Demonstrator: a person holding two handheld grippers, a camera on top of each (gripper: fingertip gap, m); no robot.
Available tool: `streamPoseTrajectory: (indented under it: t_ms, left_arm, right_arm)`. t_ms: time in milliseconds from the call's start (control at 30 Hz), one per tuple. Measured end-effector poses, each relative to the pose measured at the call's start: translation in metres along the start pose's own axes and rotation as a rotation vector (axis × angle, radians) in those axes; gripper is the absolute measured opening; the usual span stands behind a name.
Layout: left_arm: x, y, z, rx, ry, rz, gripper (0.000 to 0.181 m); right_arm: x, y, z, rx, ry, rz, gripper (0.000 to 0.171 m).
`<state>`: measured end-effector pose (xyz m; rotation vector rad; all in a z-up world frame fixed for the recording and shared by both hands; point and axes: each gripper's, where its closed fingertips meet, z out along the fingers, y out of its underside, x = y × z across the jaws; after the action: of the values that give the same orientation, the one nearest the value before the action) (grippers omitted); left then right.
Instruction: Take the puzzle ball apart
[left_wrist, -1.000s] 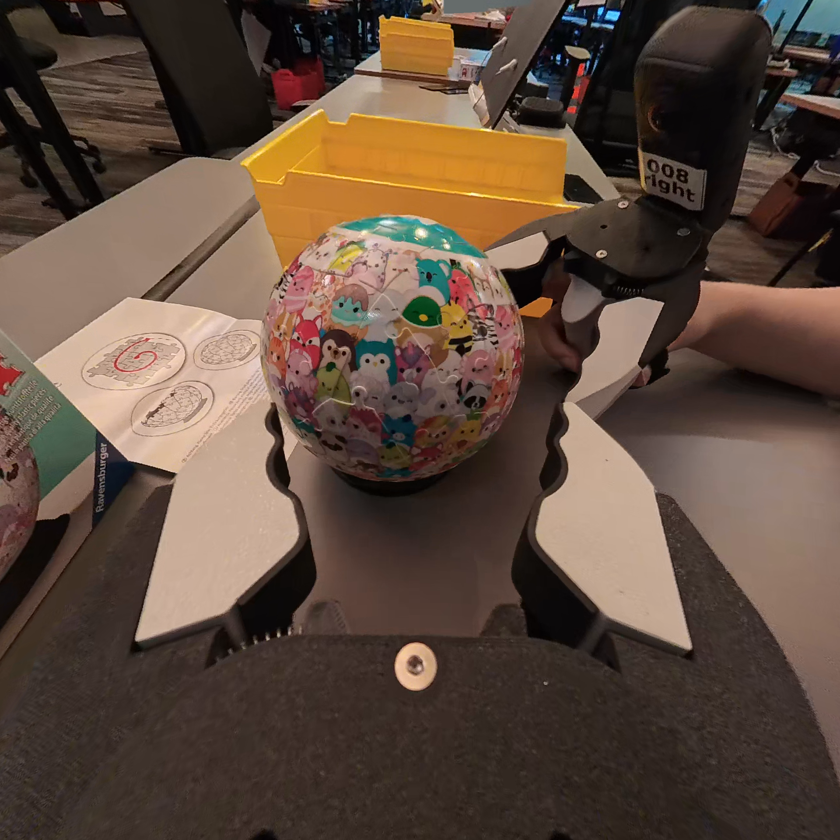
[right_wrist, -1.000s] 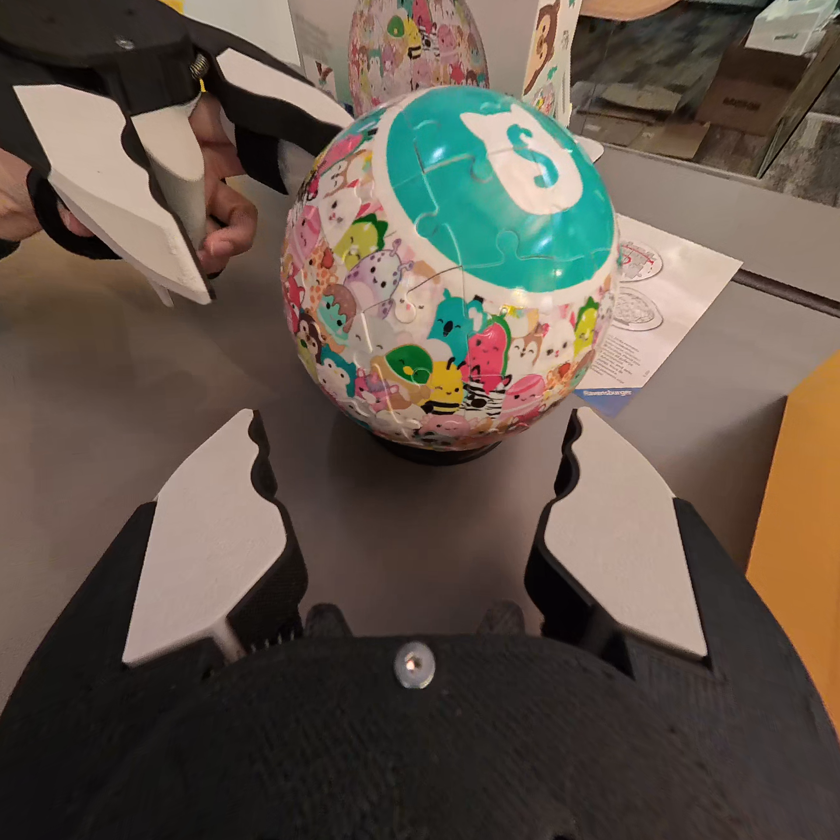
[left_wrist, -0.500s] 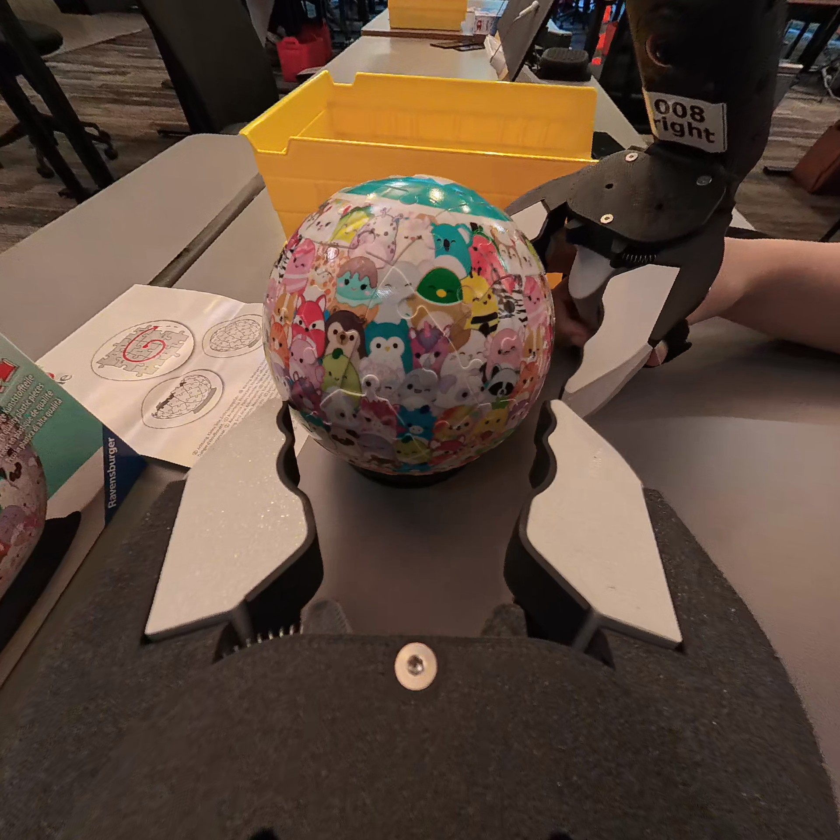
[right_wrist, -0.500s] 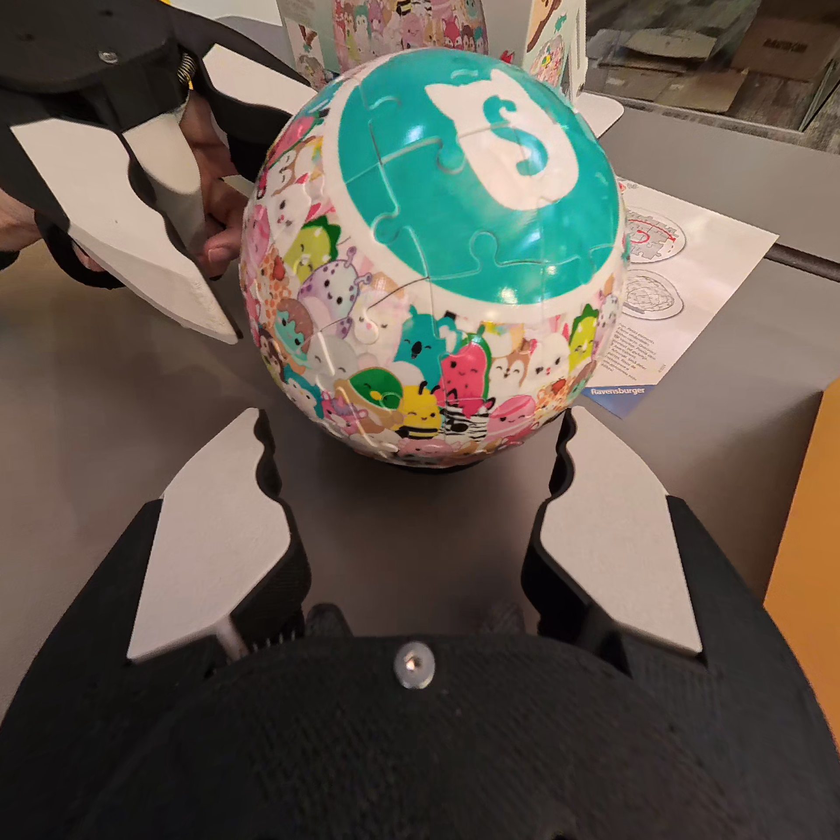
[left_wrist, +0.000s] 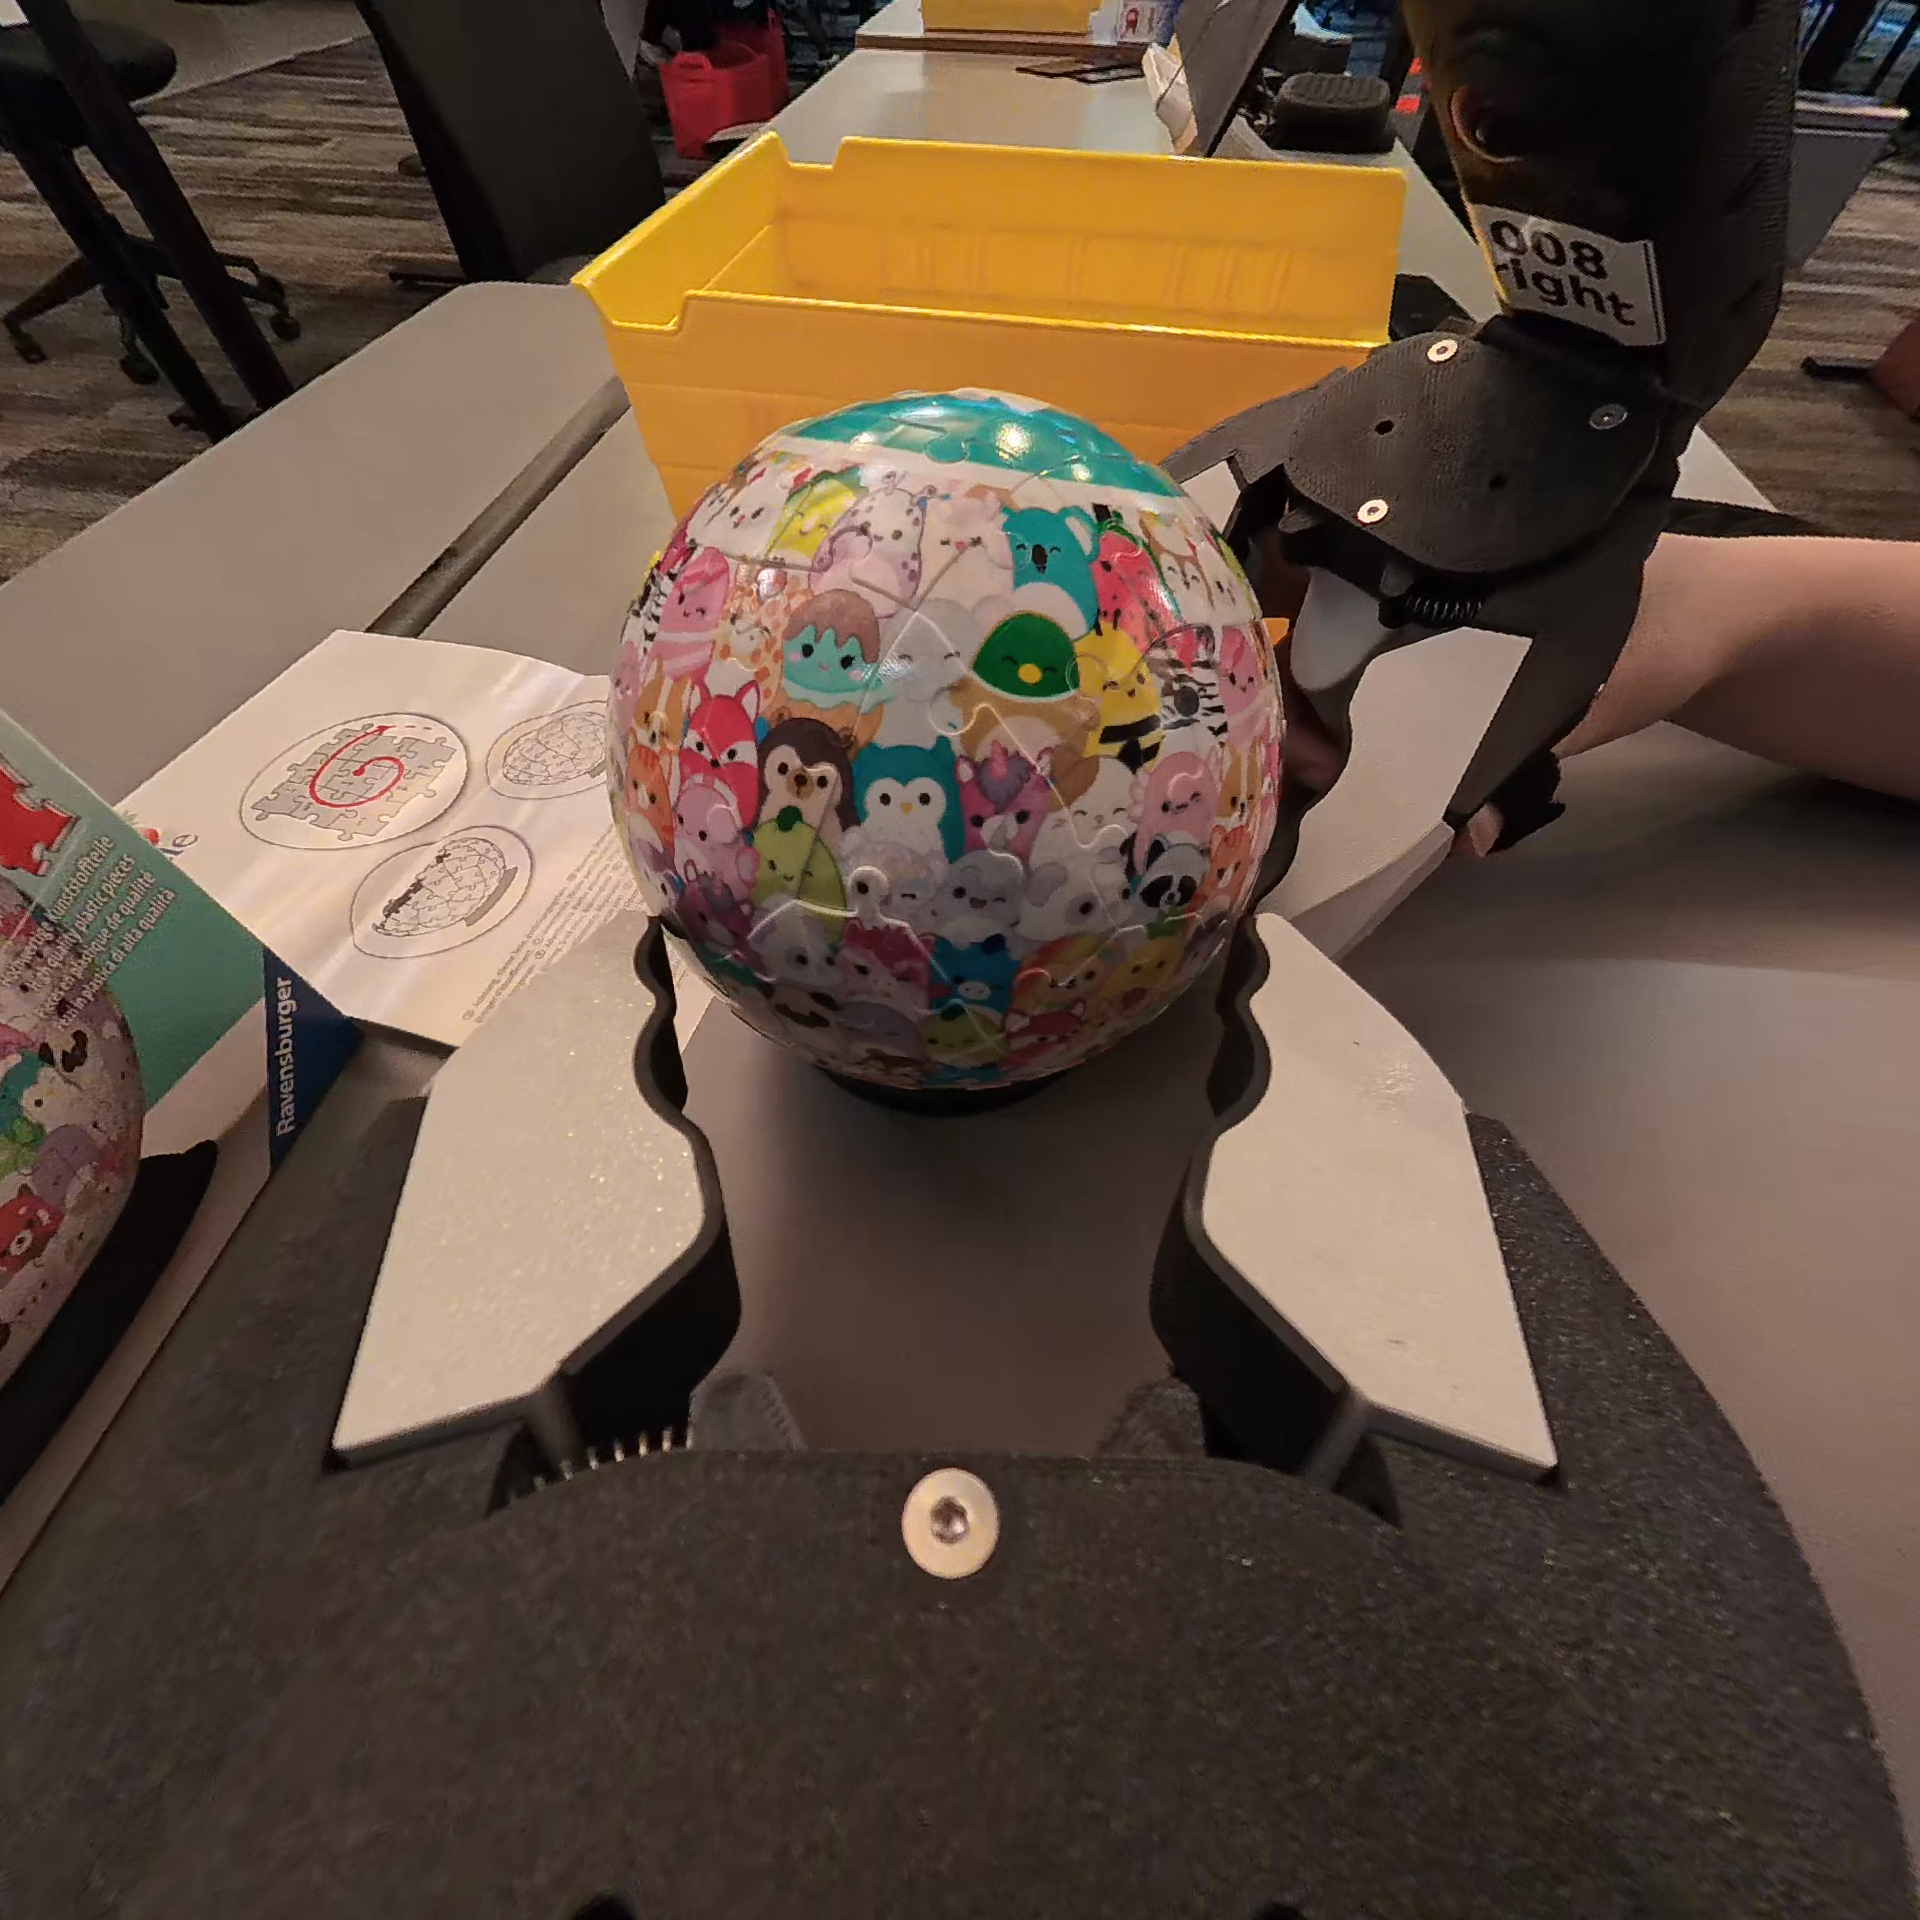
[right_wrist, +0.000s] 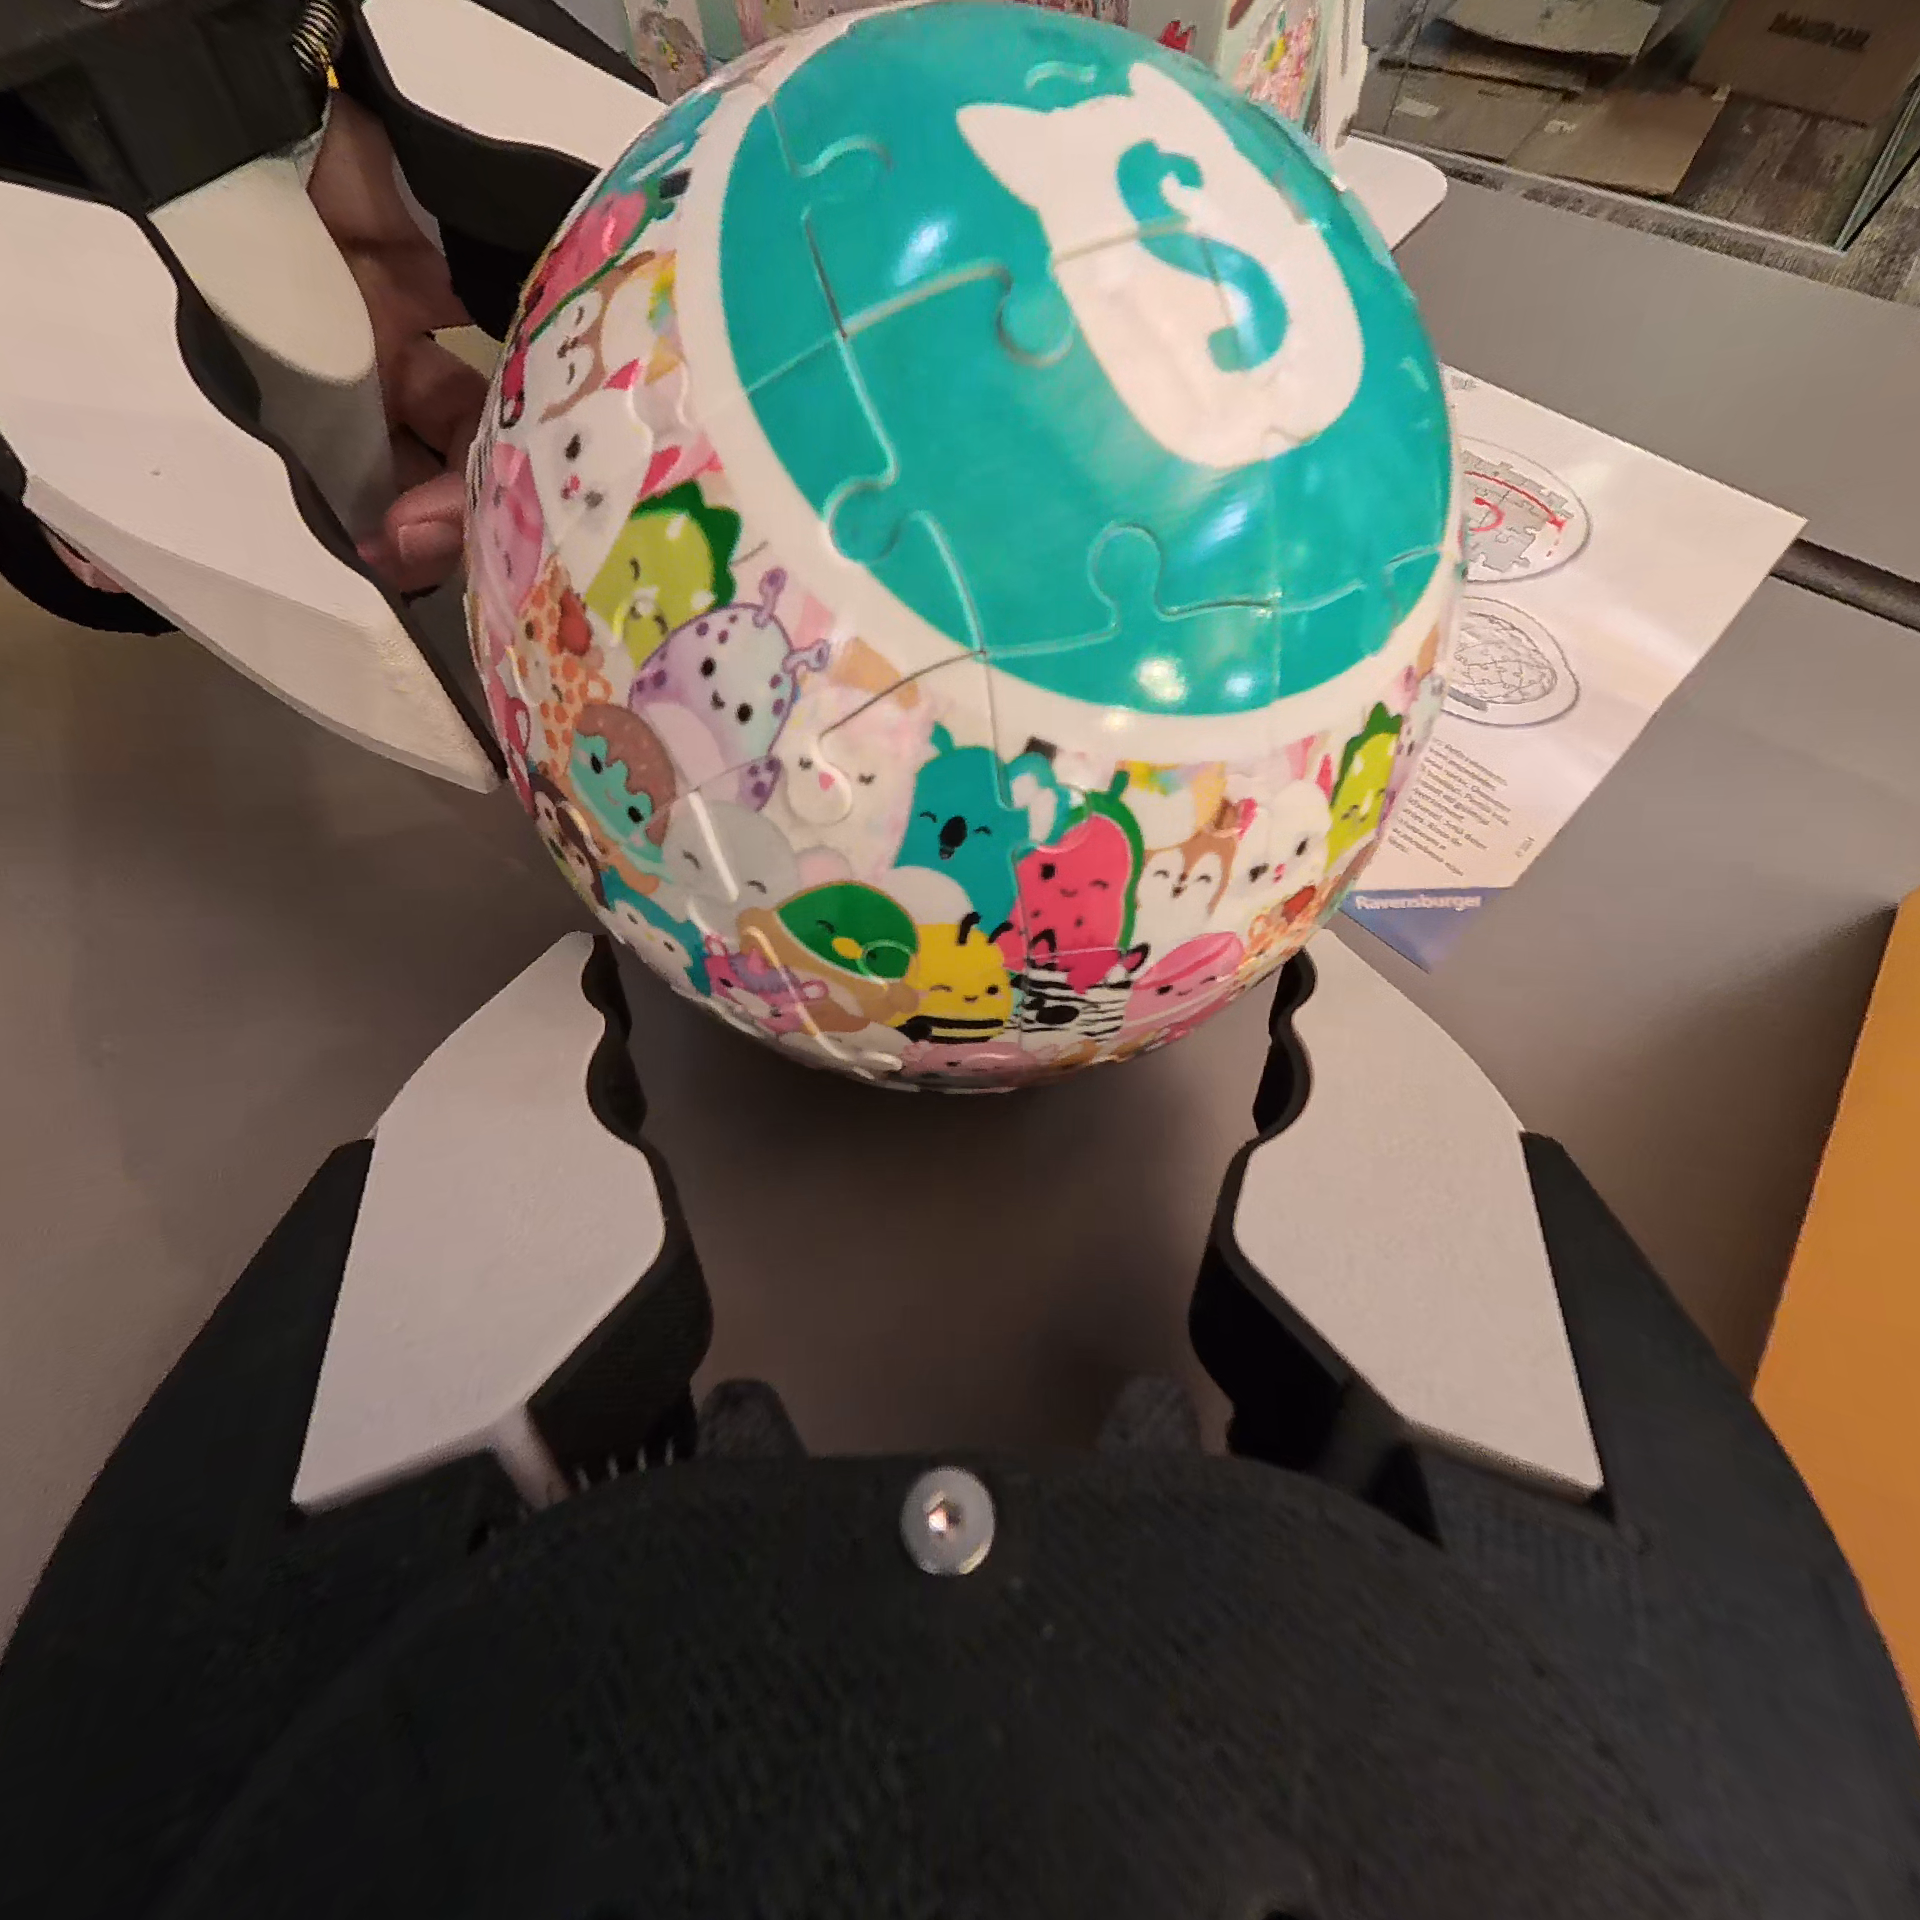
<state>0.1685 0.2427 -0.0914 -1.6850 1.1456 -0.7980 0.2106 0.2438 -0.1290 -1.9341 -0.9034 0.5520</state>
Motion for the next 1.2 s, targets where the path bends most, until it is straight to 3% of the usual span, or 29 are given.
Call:
streamPoseTrajectory:
  t_ms: [367,933,1200]
  left_arm:
    - [0.005,0.012,-0.03,-0.012,-0.045,-0.02,0.101]
    - [0.054,0.048,-0.122,-0.031,-0.121,-0.07,0.103]
    - [0.065,0.042,-0.142,0.053,-0.146,-0.094,0.103]
  right_arm:
    - [-0.034,-0.006,0.01,0.0,-0.06,-0.039,0.117]
    - [-0.145,-0.005,0.008,-0.004,-0.293,-0.112,0.118]
    - [-0.139,-0.013,-0.009,0.072,-0.293,-0.115,0.118]
